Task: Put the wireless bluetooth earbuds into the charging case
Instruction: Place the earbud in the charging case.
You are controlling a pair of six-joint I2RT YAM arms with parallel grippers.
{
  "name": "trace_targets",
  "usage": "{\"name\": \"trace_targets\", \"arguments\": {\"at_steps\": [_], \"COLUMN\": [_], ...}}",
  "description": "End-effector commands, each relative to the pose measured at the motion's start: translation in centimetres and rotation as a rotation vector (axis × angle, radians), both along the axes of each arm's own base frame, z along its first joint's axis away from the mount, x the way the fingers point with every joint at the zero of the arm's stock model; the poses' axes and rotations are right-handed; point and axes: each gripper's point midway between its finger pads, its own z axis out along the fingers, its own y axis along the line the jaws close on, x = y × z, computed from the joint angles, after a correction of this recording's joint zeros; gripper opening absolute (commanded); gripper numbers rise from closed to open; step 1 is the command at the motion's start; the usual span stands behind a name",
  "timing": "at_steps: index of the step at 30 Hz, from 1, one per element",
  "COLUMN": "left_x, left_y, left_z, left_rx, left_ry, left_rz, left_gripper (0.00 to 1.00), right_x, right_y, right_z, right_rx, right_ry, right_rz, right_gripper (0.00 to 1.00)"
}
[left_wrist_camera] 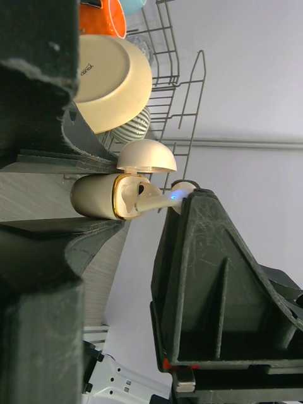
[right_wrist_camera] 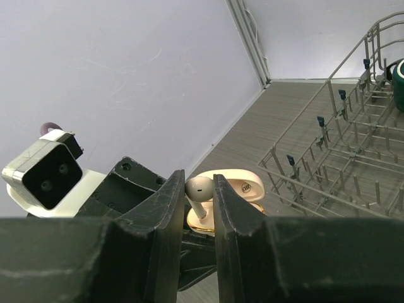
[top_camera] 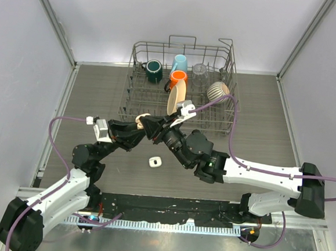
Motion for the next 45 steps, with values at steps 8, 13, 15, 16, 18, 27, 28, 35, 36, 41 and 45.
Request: {"name": "trace_targets", "arguments": {"at_steps": [8, 13, 15, 16, 18, 27, 28, 35, 36, 41, 45], "left_x": [-0.8, -0.8, -0.8, -0.8, -0.7, -0.6, -0.6, -0.6, -0.5, -0.5, -0.7], "left_y": [0.5, 0.5, 0.5, 0.5, 0.5, 1.0, 1.1, 1.3, 1.4, 1.4, 1.3], "left_z": [3.1, 3.2, 3.1, 3.2, 3.2, 3.5, 3.5, 3.6, 3.6, 3.6, 3.7], "left_rx": [-0.057, -0.059, -0.060, -0.059, -0.060, -0.076, -0.077, -0.087, -0.087, -0.087, -0.083], "left_ry": [-0.091, -0.092, -0.091, -0.092, -0.091, -0.104, -0.107, -0.110, -0.109, -0.112, -0.117], "left_rz": [0.002, 0.003, 0.005, 0.003, 0.006, 0.040, 0.044, 0.059, 0.060, 0.061, 0.054], "left_gripper": [0.00, 0.00, 0.00, 0.00, 0.00, 0.00, 0.00, 0.00, 0.00, 0.00, 0.00], "right_x": [0.2, 0.1, 0.1, 0.1, 0.1, -0.6, -0.7, -0.9, -0.9, -0.9, -0.8], "right_y": [0.6, 0.9, 0.9, 0.9, 1.0, 0.7, 0.7, 0.1, 0.1, -0.1, -0.1], "right_z": [1.1, 0.6, 0.7, 0.6, 0.6, -1.2, -1.4, -1.9, -1.9, -2.3, -2.4], "right_rx": [0.034, 0.026, 0.028, 0.026, 0.021, -0.033, -0.045, -0.072, -0.073, -0.094, -0.093], "right_ry": [-0.007, 0.001, 0.000, 0.001, -0.002, 0.010, 0.012, 0.011, 0.011, 0.014, 0.028], "right_rz": [-0.009, -0.003, -0.002, -0.003, -0.003, 0.005, 0.004, -0.017, -0.018, -0.025, -0.029], "right_gripper": [0.01, 0.01, 0.01, 0.01, 0.01, 0.01, 0.01, 0.01, 0.01, 0.01, 0.11]}}
